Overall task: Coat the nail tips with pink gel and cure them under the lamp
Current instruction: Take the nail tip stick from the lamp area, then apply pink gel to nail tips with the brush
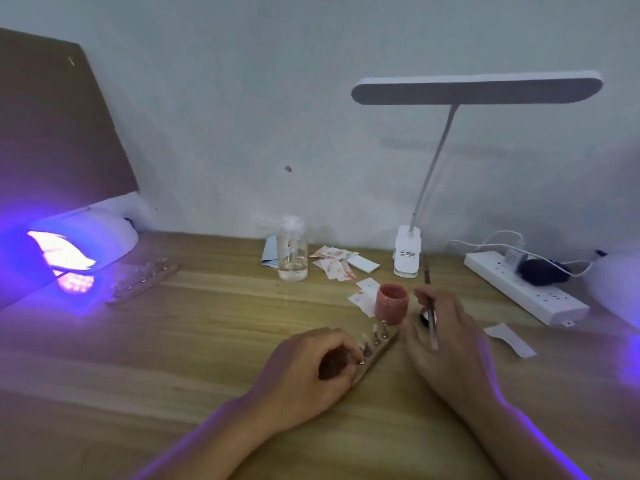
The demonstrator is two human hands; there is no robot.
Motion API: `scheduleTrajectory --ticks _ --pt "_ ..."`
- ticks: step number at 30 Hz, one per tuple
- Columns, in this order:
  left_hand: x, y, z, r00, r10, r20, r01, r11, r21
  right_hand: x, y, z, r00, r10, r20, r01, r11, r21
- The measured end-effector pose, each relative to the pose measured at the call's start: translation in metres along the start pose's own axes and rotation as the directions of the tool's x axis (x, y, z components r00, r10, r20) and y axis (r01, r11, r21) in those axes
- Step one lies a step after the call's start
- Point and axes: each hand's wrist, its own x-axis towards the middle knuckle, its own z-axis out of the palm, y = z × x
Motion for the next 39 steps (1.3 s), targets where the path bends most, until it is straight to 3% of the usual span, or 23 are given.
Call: scheduleTrajectory --ticks 4,11,16,23,26,30,35,39 --pt "-0.004 0.004 0.006 0.998 0.063 -0.022 -0.059 0.987 0.149 0.0 0.001 0.001 1.0 -0.017 -0.001 0.017 1.0 -0.016" --pt "0.0 -0.005 -0.004 0.997 0.078 0.017 -0.079 0.978 0.191 -0.001 -0.002 0.001 0.998 -0.063 -0.029 0.062 0.998 -0.015" --pt "0.005 -0.018 -0.012 1.0 0.011 -0.008 -0.011 0.999 0.053 -0.004 -0.004 0.001 0.988 -0.149 -0.034 0.147 0.988 -0.043" --pt "0.007 -0.021 -0.013 0.998 -0.064 -0.011 0.061 0.979 -0.194 -0.009 -0.011 0.007 0.915 -0.399 0.057 0.403 0.91 -0.093" --pt "0.008 -0.021 -0.016 0.994 -0.098 -0.045 0.084 0.964 -0.252 -0.009 -0.012 0.008 0.909 -0.406 0.095 0.415 0.904 -0.104" --pt "0.01 -0.017 -0.019 0.98 -0.161 -0.119 0.116 0.942 -0.316 -0.01 -0.02 0.009 0.911 -0.411 0.031 0.412 0.905 -0.109" --pt "0.009 -0.004 -0.021 0.969 -0.227 -0.1 0.164 0.888 -0.43 -0.015 -0.035 0.011 0.9 -0.43 -0.077 0.429 0.903 -0.024" --pt "0.008 0.001 -0.022 0.97 -0.22 -0.104 0.15 0.879 -0.453 -0.016 -0.043 0.012 0.897 -0.441 -0.042 0.441 0.897 0.005"
